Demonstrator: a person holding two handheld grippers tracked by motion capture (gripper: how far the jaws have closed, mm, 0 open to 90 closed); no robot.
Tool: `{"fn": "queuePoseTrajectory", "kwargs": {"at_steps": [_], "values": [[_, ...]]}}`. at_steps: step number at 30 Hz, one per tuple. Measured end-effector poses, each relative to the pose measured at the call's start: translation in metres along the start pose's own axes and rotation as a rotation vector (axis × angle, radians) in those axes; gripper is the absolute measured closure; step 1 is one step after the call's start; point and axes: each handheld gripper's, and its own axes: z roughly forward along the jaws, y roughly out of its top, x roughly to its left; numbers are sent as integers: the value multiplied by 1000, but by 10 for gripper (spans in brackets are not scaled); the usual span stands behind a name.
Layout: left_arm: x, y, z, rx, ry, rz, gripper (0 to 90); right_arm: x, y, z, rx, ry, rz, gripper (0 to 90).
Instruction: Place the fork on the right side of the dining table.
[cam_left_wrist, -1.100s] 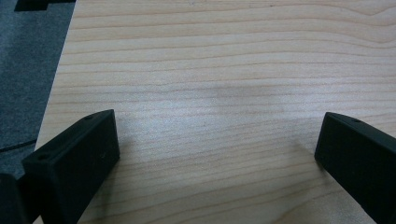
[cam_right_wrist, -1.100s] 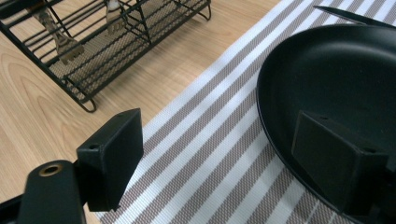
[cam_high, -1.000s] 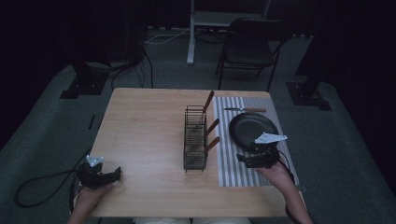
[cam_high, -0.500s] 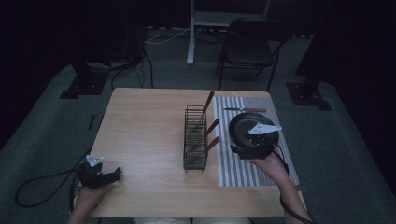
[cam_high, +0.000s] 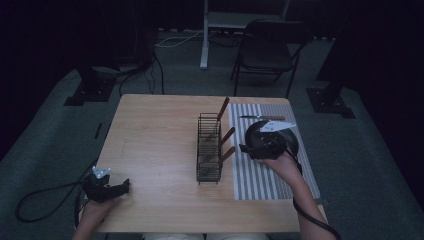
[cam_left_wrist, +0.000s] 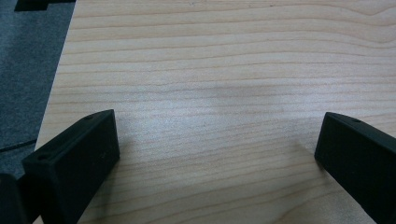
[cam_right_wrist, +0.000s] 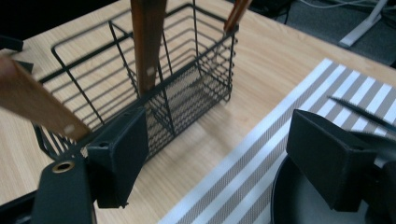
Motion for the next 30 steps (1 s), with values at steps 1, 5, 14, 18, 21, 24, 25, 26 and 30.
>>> {"fn": "queuePoseTrajectory", "kwargs": {"at_steps": [1, 5, 14, 18, 21, 24, 25, 26, 30], "values": [[0, 0, 0, 0, 0, 1, 0, 0, 4, 0, -3, -1, -1, 208], [0, 0, 0, 1, 1, 2, 0, 0, 17, -4, -23, 5, -5, 230], [0, 0, 0, 1, 1, 2, 0, 13, 35, -5, -48, 34, -20, 244], [0, 0, 0, 1, 0, 2, 0, 20, 40, 2, -27, 31, -18, 286], [0, 0, 0, -1, 0, -1, 0, 22, 43, 7, -11, 21, -5, 327], [0, 0, 0, 1, 0, 1, 0, 22, 44, 12, 4, 7, 5, 362], [0, 0, 0, 1, 0, 1, 0, 23, 45, 13, 8, 7, 16, 362], [0, 0, 0, 1, 0, 1, 0, 23, 46, 17, 15, 14, 35, 409], [0, 0, 0, 1, 0, 1, 0, 26, 47, 23, 28, 28, 49, 484]]}}
